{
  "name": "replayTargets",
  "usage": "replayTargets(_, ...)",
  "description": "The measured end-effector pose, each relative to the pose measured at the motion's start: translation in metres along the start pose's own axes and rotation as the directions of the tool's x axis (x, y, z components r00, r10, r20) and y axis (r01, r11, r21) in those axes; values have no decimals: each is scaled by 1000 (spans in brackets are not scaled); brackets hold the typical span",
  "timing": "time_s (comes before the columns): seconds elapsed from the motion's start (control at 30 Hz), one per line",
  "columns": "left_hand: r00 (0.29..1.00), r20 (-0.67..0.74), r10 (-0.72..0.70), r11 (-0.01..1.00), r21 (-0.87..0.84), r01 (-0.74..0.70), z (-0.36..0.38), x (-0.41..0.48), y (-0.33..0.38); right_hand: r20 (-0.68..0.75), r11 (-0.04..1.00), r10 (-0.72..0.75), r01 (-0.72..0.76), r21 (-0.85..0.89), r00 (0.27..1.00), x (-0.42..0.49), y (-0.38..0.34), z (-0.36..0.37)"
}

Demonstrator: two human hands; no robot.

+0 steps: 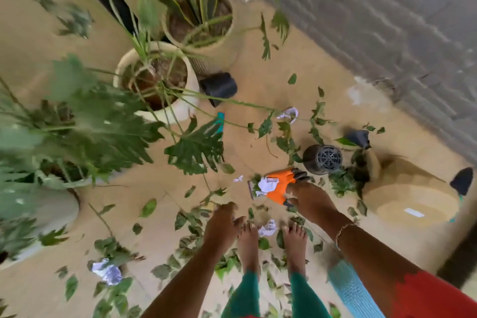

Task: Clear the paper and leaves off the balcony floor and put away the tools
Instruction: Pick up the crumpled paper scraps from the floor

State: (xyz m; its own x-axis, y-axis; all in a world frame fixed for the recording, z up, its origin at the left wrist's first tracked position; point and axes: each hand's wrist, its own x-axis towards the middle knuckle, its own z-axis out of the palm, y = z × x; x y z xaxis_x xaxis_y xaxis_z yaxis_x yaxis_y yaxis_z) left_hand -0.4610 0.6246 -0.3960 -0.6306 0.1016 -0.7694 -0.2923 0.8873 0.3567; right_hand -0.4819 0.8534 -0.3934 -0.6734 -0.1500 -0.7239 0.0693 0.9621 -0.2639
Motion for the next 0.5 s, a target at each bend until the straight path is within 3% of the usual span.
replayTargets(0.27,1000,8,13,999,46,-13,95,119,-37,-6,999,-6,6,35,1000,128,33,101)
replayTargets(0.5,998,-27,59,985,163,-53,144,197,-39,-106,997,-39,31,-76,994,194,49,156)
